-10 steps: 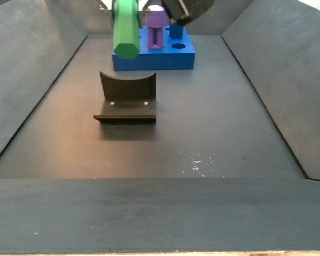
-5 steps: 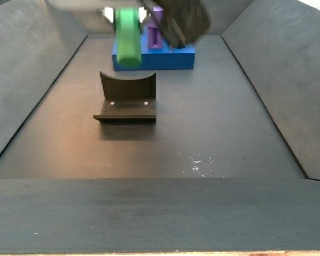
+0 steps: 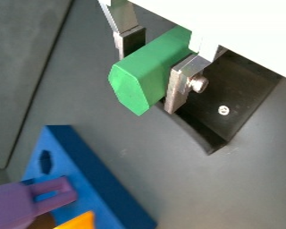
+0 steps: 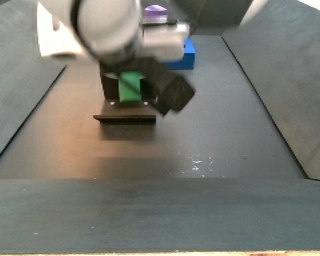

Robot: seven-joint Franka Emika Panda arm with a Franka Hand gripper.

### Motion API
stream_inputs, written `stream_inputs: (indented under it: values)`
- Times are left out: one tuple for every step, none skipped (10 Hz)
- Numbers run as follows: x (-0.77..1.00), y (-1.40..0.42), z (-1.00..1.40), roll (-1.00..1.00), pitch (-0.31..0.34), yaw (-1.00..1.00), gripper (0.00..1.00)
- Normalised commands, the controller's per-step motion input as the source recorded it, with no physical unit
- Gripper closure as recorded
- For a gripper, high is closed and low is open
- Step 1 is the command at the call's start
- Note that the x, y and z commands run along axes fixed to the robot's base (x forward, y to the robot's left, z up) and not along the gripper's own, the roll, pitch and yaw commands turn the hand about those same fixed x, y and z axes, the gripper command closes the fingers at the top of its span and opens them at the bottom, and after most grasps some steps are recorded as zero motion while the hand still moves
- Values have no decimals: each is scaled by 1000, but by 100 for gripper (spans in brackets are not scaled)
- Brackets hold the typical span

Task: Pick up the hexagon object. Move up. Place the hexagon object on the fixture. Regrasp the hexagon object. Move to above the board. Insert the hexagon object.
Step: Place the hexagon object on the fixture, then regrasp the hexagon object.

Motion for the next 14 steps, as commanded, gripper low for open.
stream_inputs:
  values:
    - [142, 108, -727, -183, -3, -172, 100]
    - [126, 92, -595, -175, -14, -158, 100]
    - [102, 69, -351, -157, -32, -126, 100]
    - [82, 102, -255, -124, -49, -105, 100]
    - [65, 112, -241, -120, -54, -85, 100]
    - [65, 110, -241, -120, -54, -70, 100]
    - [64, 108, -242, -120, -53, -50, 100]
    - [0, 0, 0, 0, 0, 0, 0]
    - [0, 0, 1000, -46, -2, 13, 0]
    - [-3, 3, 1000, -42, -1, 17, 0]
    - [-24, 9, 1000, -17, 12, 24, 0]
    - [-29, 3, 1000, 8, 20, 28, 0]
    - [-36, 2, 1000, 25, 31, 24, 0]
    - [-38, 3, 856, 40, 49, 19, 0]
